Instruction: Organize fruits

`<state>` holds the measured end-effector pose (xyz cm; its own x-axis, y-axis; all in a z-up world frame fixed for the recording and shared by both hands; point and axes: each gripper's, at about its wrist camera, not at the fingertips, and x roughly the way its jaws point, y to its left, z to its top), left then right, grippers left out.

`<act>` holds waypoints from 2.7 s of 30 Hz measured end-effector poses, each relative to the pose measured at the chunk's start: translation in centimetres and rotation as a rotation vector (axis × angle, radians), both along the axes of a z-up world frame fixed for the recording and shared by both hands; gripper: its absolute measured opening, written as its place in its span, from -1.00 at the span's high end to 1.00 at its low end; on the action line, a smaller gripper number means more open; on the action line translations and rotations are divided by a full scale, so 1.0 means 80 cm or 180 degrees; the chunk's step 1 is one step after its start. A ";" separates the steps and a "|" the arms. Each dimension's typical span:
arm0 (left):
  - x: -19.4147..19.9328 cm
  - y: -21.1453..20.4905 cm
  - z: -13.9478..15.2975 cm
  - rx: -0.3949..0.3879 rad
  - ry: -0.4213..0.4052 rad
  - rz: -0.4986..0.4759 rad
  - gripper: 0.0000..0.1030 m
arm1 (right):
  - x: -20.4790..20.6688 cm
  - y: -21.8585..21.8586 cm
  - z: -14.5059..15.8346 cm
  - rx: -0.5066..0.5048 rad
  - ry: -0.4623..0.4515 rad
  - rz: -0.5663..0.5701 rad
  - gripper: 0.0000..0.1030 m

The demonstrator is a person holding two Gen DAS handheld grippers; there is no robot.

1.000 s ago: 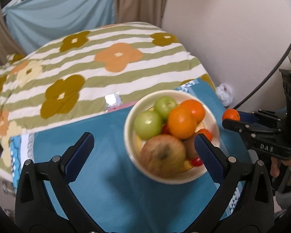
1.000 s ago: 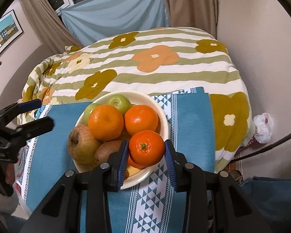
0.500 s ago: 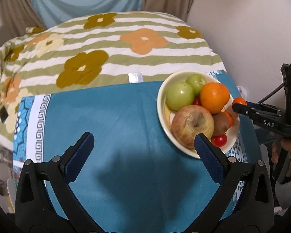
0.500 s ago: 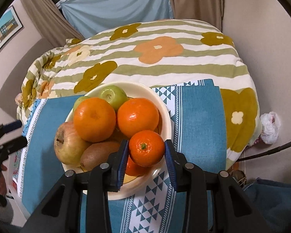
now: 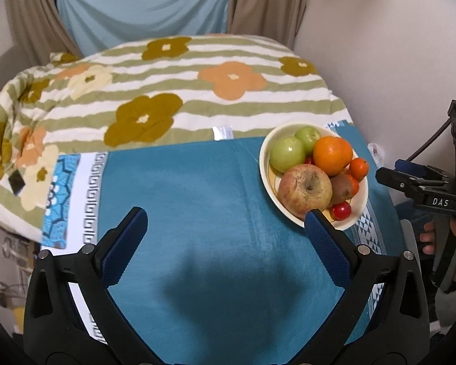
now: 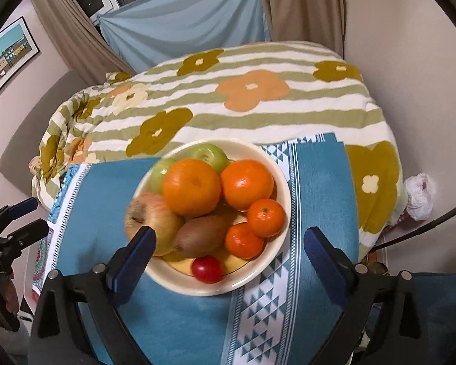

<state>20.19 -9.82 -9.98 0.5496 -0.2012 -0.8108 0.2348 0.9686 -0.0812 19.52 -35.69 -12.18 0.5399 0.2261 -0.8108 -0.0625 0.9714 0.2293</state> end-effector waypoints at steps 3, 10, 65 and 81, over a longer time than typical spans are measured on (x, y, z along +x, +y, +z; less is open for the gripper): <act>-0.016 0.016 0.023 -0.0005 -0.0104 0.0039 -1.00 | -0.016 0.018 0.024 -0.0087 -0.0103 -0.0027 -0.89; -0.065 0.061 0.083 0.0042 -0.0528 0.0222 -1.00 | -0.056 0.069 0.076 -0.0190 -0.0348 -0.0044 -1.00; -0.188 0.140 0.135 0.0057 -0.1107 0.0462 -1.00 | -0.176 0.162 0.142 -0.0602 -0.0722 -0.0536 -0.99; -0.182 0.142 0.129 0.0098 -0.1089 0.0473 -1.00 | -0.173 0.161 0.142 -0.0613 -0.0709 -0.0542 -0.99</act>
